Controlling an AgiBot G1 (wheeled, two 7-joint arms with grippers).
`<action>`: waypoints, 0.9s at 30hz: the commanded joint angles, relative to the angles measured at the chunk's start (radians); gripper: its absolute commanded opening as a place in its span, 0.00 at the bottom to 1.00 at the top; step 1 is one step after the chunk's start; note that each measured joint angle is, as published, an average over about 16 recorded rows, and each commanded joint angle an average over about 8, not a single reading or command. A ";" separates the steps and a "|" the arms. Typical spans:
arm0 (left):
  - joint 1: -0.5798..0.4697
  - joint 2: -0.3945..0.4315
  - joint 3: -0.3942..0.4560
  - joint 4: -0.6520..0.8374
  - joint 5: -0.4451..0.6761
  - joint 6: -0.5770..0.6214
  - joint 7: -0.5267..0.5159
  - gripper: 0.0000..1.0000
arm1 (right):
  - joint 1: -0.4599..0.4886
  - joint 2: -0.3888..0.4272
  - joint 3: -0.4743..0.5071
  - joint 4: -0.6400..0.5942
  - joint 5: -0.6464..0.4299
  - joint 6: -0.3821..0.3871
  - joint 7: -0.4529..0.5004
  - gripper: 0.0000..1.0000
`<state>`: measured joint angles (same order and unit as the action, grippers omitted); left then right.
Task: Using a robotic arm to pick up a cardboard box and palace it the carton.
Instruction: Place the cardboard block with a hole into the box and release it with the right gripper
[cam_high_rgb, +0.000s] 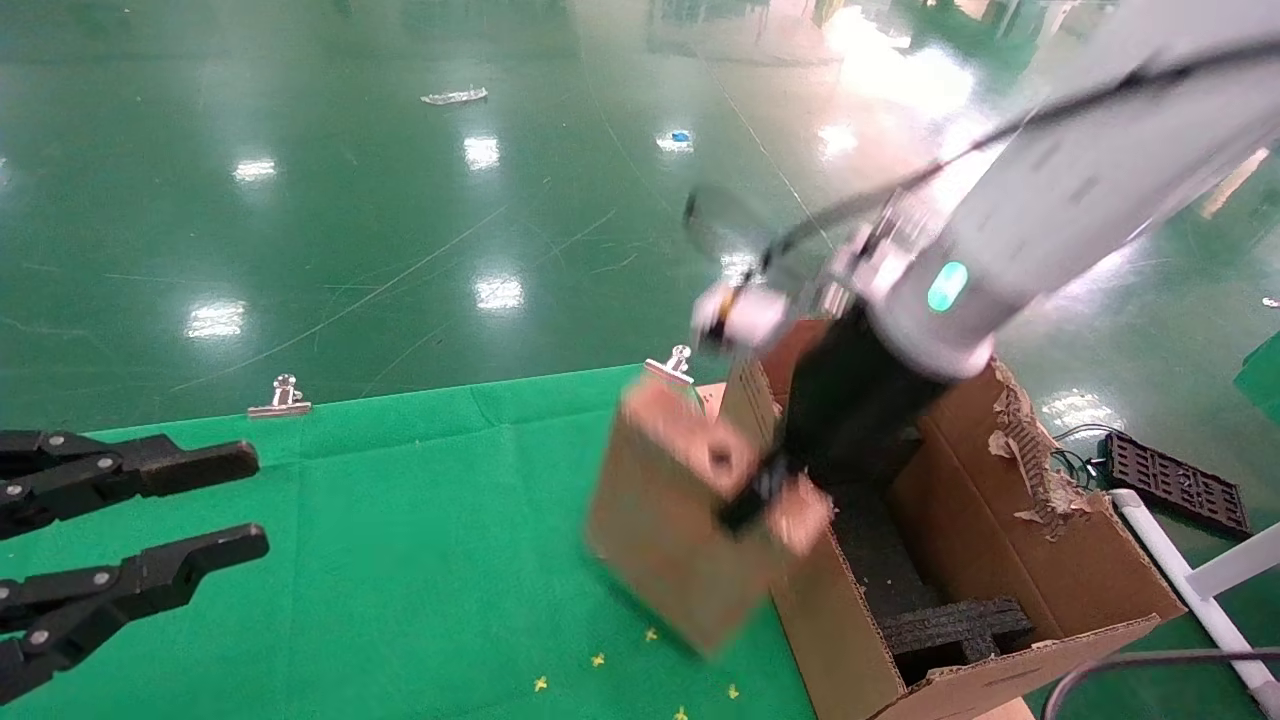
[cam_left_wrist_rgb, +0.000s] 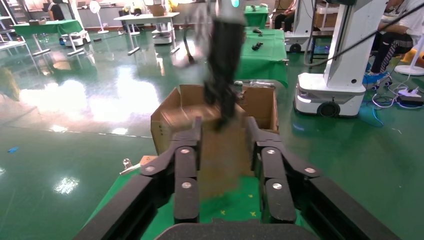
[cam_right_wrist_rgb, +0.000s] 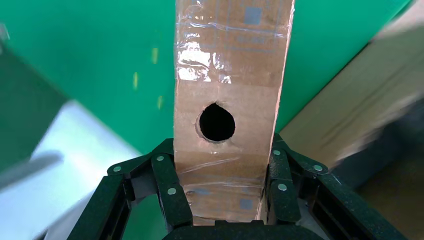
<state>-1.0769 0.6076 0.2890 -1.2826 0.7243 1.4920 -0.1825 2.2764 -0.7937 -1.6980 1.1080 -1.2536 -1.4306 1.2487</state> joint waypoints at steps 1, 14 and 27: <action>0.000 0.000 0.000 0.000 0.000 0.000 0.000 0.00 | 0.043 0.028 0.030 -0.016 0.005 0.014 -0.042 0.00; 0.000 0.000 0.001 0.000 -0.001 0.000 0.000 0.02 | 0.188 0.134 0.037 -0.337 -0.134 0.005 -0.185 0.00; 0.000 -0.001 0.002 0.000 -0.001 -0.001 0.001 1.00 | 0.016 0.150 -0.046 -0.546 -0.181 -0.026 -0.224 0.00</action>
<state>-1.0773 0.6069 0.2908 -1.2826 0.7231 1.4912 -0.1816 2.2974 -0.6486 -1.7403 0.5635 -1.4330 -1.4538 1.0281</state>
